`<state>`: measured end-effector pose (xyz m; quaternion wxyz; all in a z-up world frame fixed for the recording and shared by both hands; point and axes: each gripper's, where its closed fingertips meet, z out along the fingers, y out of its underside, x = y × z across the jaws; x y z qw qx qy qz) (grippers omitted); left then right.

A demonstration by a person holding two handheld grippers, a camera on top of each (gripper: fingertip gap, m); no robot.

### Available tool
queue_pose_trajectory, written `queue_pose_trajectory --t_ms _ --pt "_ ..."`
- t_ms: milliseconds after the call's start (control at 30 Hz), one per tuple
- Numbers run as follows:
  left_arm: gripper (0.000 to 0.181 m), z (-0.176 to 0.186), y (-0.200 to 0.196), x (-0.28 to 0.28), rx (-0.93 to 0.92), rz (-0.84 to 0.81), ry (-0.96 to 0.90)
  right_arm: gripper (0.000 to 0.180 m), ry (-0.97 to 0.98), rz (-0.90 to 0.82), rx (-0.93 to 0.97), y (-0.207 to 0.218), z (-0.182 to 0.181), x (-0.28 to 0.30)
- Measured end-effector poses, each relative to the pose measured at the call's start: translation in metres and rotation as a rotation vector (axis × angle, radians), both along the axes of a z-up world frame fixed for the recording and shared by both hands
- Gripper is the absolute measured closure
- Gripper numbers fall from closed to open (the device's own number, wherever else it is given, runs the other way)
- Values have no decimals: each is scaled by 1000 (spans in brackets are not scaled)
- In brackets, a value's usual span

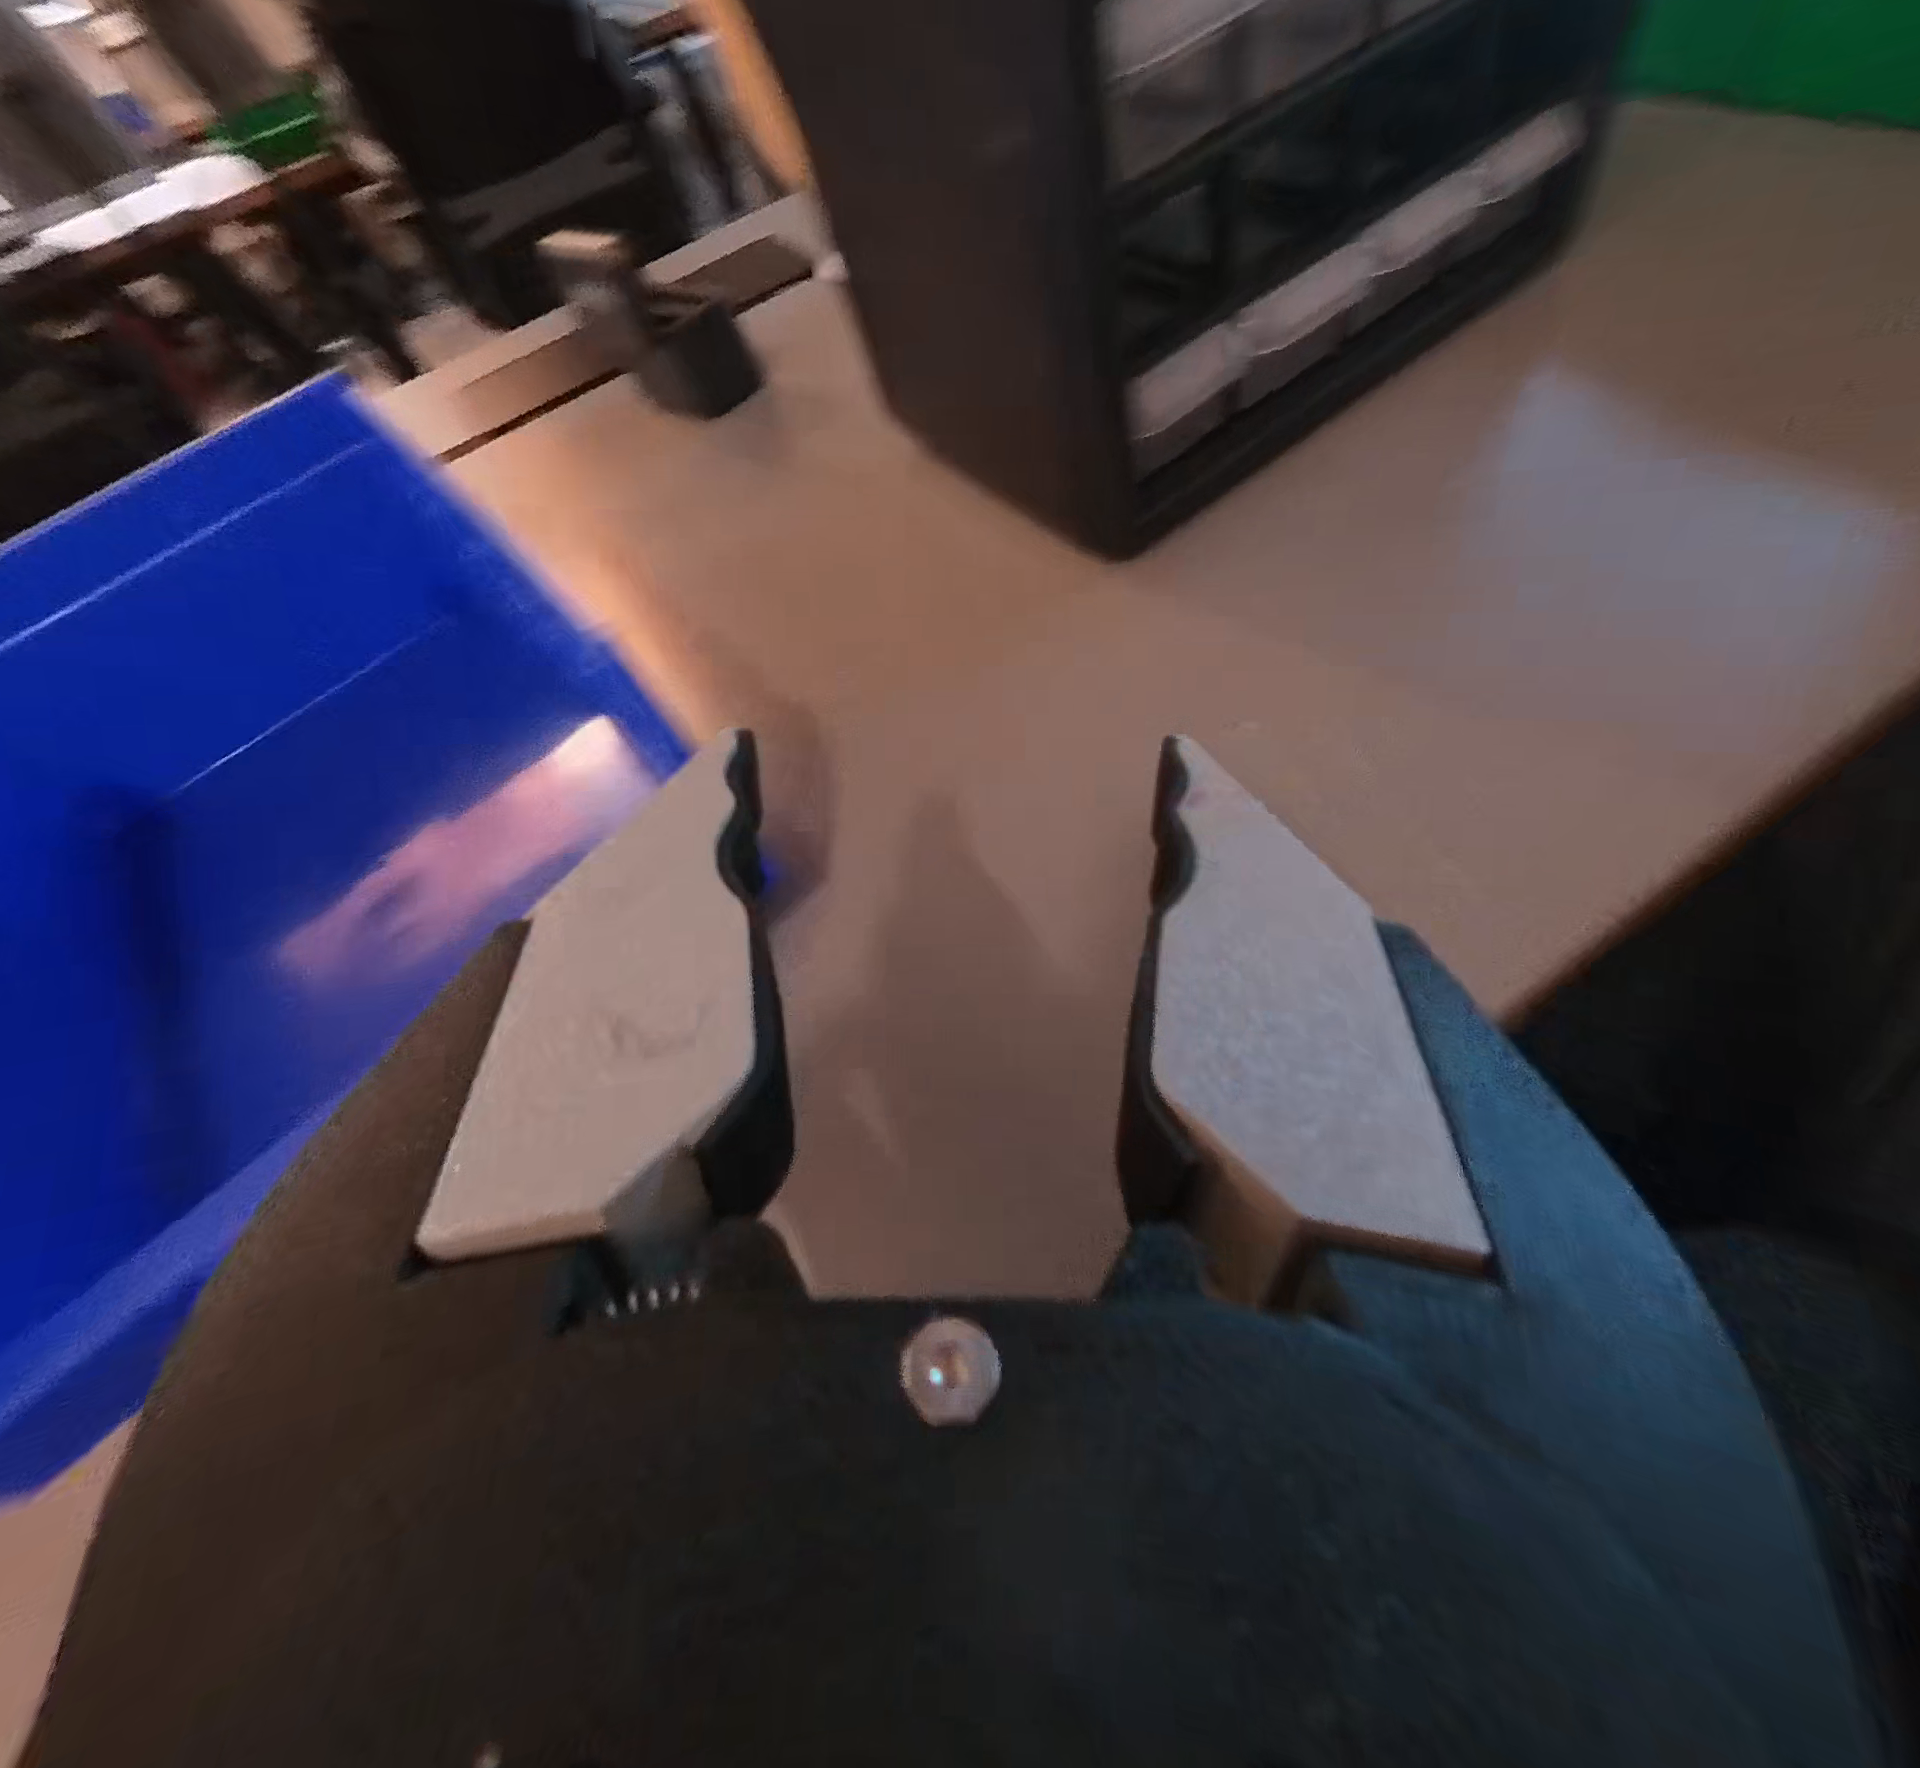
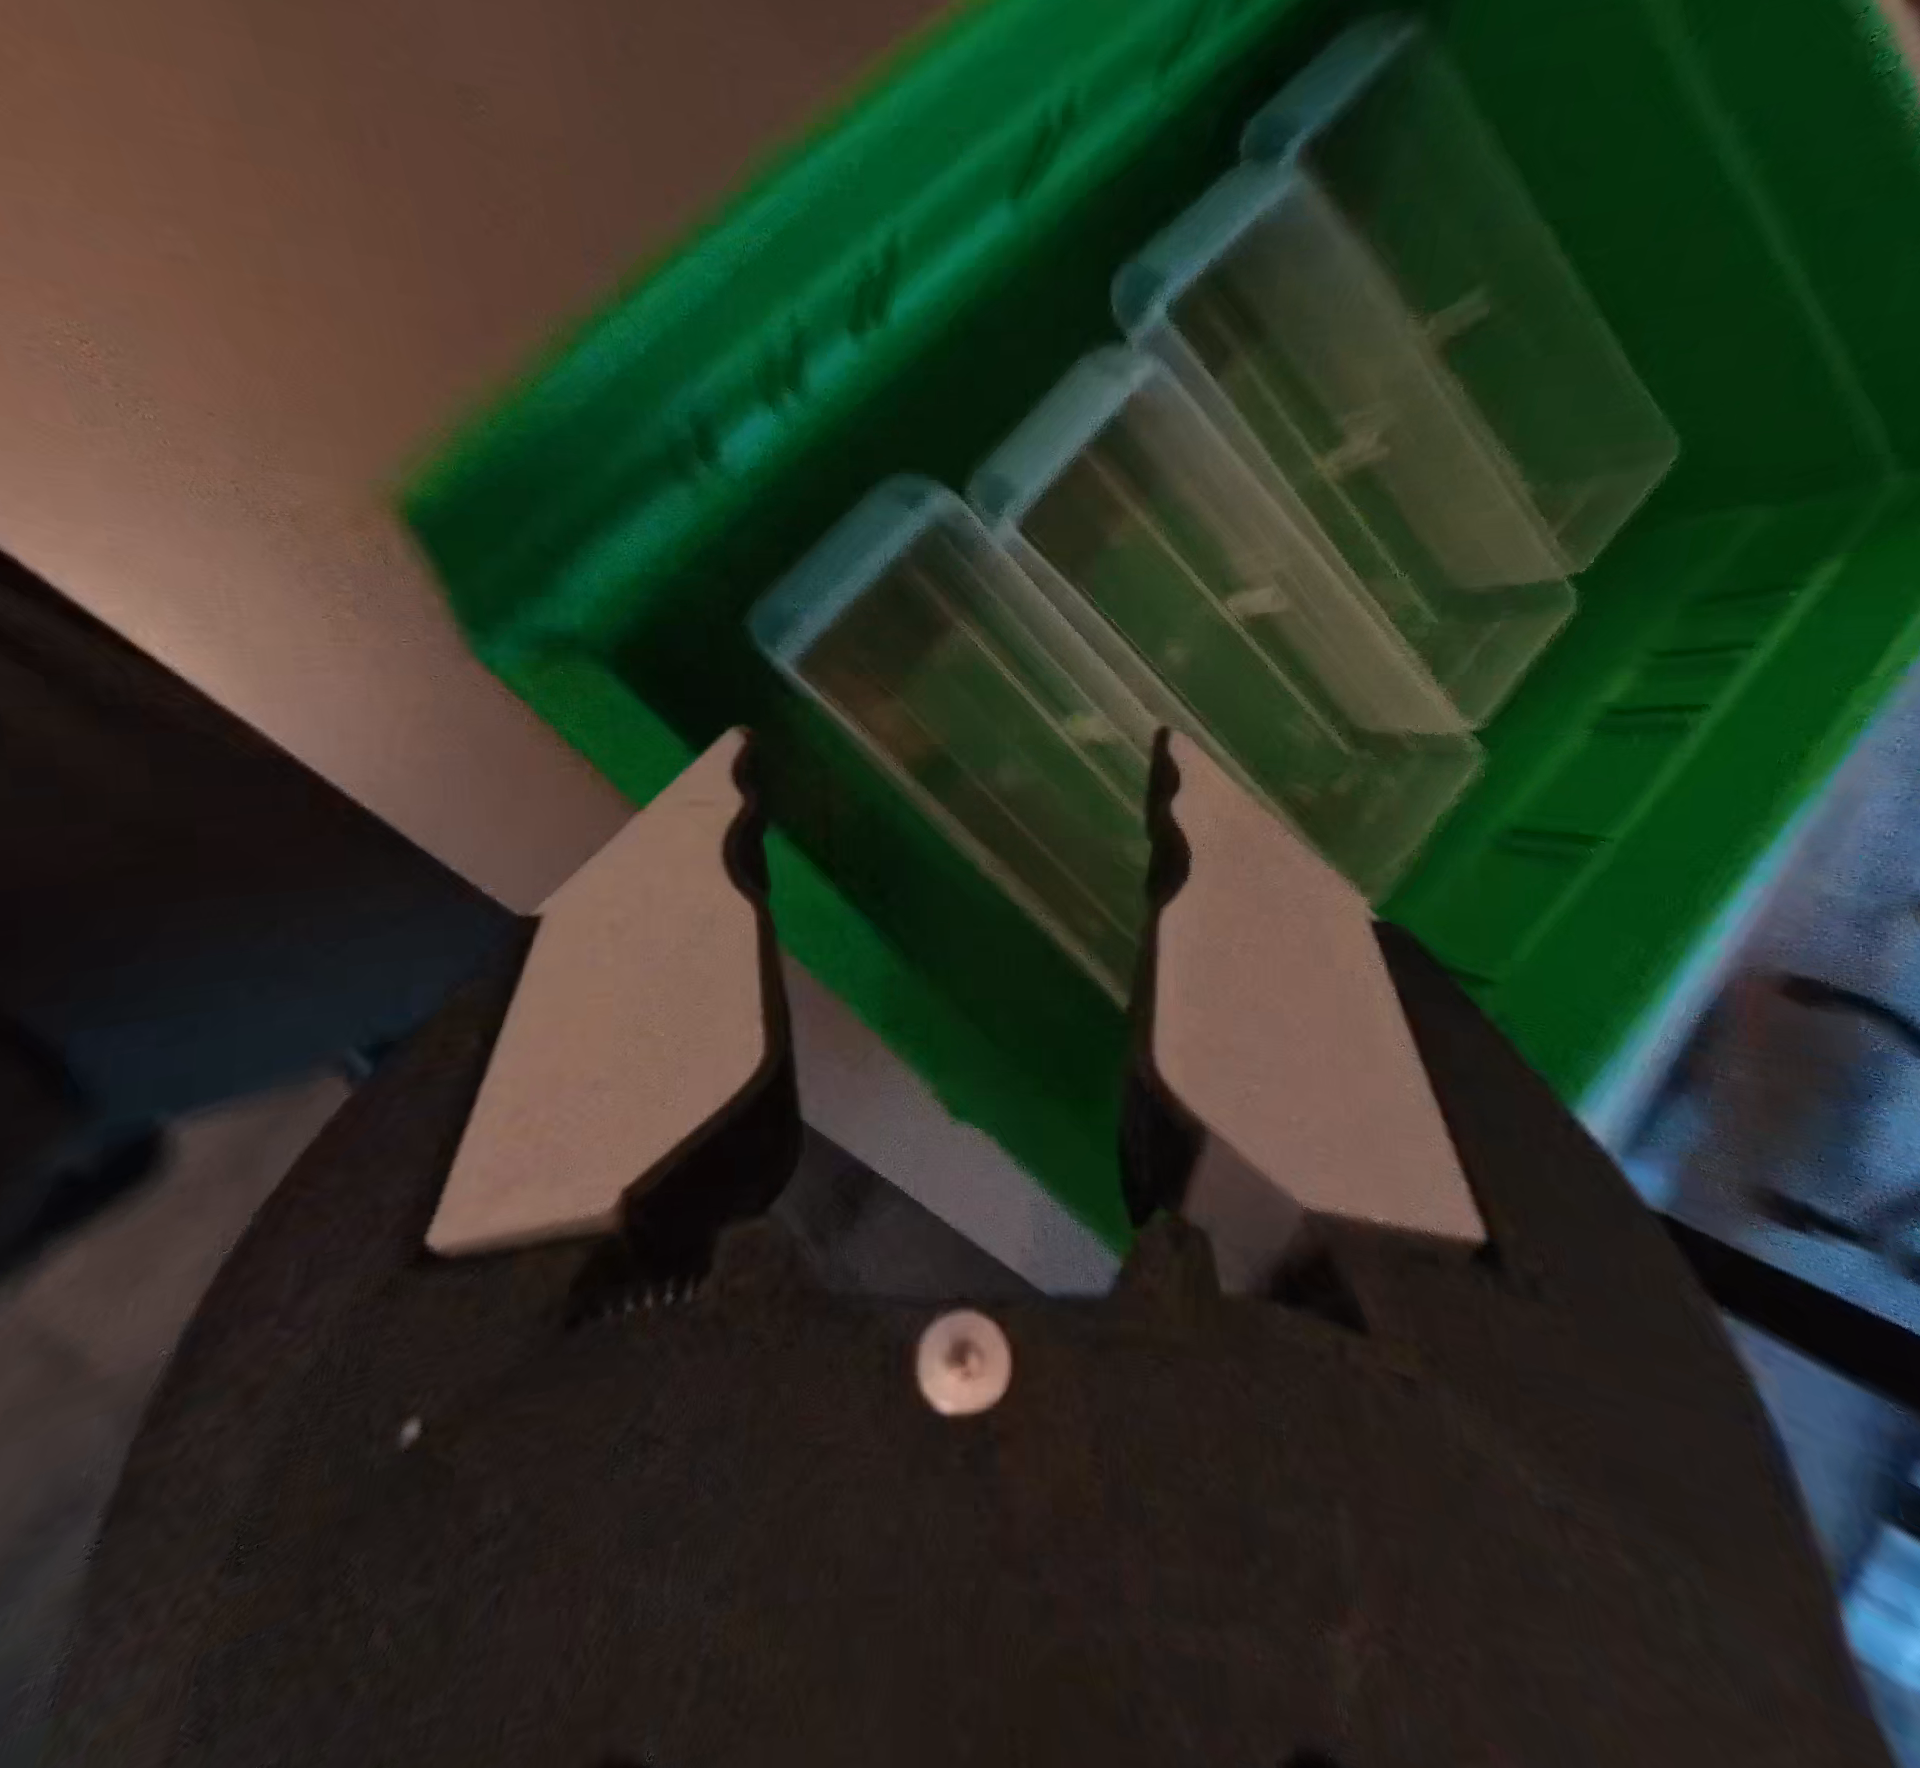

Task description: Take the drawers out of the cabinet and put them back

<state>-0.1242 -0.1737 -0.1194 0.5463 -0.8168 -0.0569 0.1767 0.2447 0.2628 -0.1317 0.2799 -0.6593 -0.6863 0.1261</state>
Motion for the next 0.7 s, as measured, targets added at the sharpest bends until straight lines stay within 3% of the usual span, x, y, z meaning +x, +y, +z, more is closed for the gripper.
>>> queue_pose_trajectory --t_ms 100,233,300,433,500,600,700 --pt "103 -4 -18 -45 -21 202 66 85 218 -33 -161 -46 10 -20" --pt "100 -12 -12 -78 -52 312 124 87 358 -114 -142 -65 6 -53" --pt "100 -23 -2 -87 -83 322 102 85 317 -146 -133 -67 -13 -68" --pt "108 -19 21 -101 -9 358 54 115 183 -274 81 -43 -43 -77" --pt "122 -21 24 -112 -13 397 81 131 144 -300 230 -29 -42 -72" --pt "161 -17 23 -111 -26 374 115 142 135 -304 201 -32 -42 -68" --pt "167 -18 8 -115 -77 408 163 154 111 -326 172 -37 -38 -50"
